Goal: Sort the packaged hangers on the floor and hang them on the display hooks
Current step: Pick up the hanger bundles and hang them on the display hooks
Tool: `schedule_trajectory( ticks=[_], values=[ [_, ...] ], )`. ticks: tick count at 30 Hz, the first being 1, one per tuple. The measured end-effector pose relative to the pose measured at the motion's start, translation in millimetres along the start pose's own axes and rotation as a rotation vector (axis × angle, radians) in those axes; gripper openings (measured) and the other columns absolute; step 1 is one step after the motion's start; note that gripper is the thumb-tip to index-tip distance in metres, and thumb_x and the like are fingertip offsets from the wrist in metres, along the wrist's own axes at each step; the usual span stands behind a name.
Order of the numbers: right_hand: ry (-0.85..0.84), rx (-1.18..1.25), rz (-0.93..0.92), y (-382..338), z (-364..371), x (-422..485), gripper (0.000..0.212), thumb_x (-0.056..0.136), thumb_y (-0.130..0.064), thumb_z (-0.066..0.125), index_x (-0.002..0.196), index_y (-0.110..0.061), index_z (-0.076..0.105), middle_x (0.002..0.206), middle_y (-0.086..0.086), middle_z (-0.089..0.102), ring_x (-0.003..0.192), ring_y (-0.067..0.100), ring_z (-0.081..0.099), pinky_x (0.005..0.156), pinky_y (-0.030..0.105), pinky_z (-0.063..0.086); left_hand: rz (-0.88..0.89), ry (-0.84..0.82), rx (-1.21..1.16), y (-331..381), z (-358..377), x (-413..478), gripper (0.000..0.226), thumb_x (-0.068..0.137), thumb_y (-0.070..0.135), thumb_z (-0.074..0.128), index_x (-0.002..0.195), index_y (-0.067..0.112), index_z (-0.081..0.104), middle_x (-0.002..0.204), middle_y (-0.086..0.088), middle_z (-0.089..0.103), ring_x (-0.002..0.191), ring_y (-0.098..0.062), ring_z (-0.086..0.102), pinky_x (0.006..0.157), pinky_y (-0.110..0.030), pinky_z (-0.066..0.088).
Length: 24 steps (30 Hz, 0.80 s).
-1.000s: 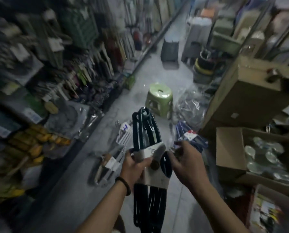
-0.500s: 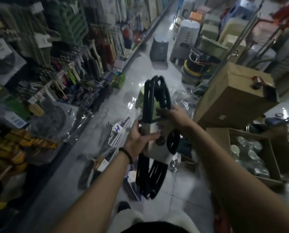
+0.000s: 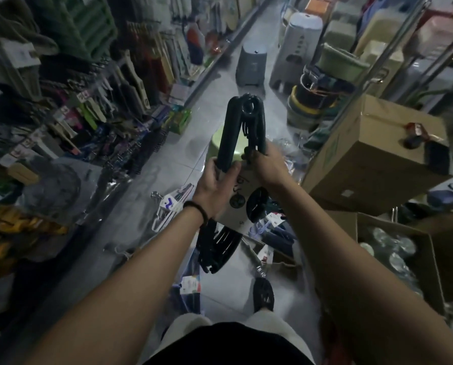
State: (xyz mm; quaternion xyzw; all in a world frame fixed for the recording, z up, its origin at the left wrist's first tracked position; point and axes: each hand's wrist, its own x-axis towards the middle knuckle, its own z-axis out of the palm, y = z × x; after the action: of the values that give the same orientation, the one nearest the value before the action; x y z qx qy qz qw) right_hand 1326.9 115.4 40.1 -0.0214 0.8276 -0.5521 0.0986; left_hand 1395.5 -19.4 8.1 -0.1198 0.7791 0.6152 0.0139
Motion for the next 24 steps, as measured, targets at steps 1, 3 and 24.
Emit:
schedule_trajectory(
  ticks=[1,3,24],
  values=[
    [-0.027,0.0,-0.001,4.7,-11.3,16.1,0.021,0.084,-0.026,0.052,0.104,-0.021,0.058,0.094,0.004,0.064,0.089,0.026,0.063,0.085,0.057,0.057,-0.023,0.023,0.014,4.9,12.9,12.6,0.046,0.097,0.061,0.054,0.123,0.024,0.049,0.093,0.007,0.058,0.08,-0.005,0.058,0.063,-0.022,0.042],
    [-0.05,0.003,-0.013,13.3,-35.1,44.6,0.029,0.085,-0.023,0.052,0.113,-0.025,0.057,0.1,0.004,0.066,0.093,0.028,0.066,0.087,0.059,0.059,-0.055,0.049,0.038,15.6,37.4,37.3,0.039,0.098,0.056,0.055,0.121,0.025,0.05,0.091,0.009,0.059,0.079,-0.001,0.057,0.059,-0.014,0.042],
    [-0.121,-0.118,-0.28,-5.2,-74.7,251.6,0.027,0.101,-0.011,0.053,0.126,-0.02,0.054,0.09,-0.004,0.06,0.073,0.007,0.055,0.062,0.024,0.046,-0.073,0.023,0.02,40.3,14.9,211.3,0.081,0.083,0.054,0.079,0.152,0.045,0.039,0.147,0.012,0.051,0.127,-0.014,0.06,0.103,-0.036,0.054]
  ],
)
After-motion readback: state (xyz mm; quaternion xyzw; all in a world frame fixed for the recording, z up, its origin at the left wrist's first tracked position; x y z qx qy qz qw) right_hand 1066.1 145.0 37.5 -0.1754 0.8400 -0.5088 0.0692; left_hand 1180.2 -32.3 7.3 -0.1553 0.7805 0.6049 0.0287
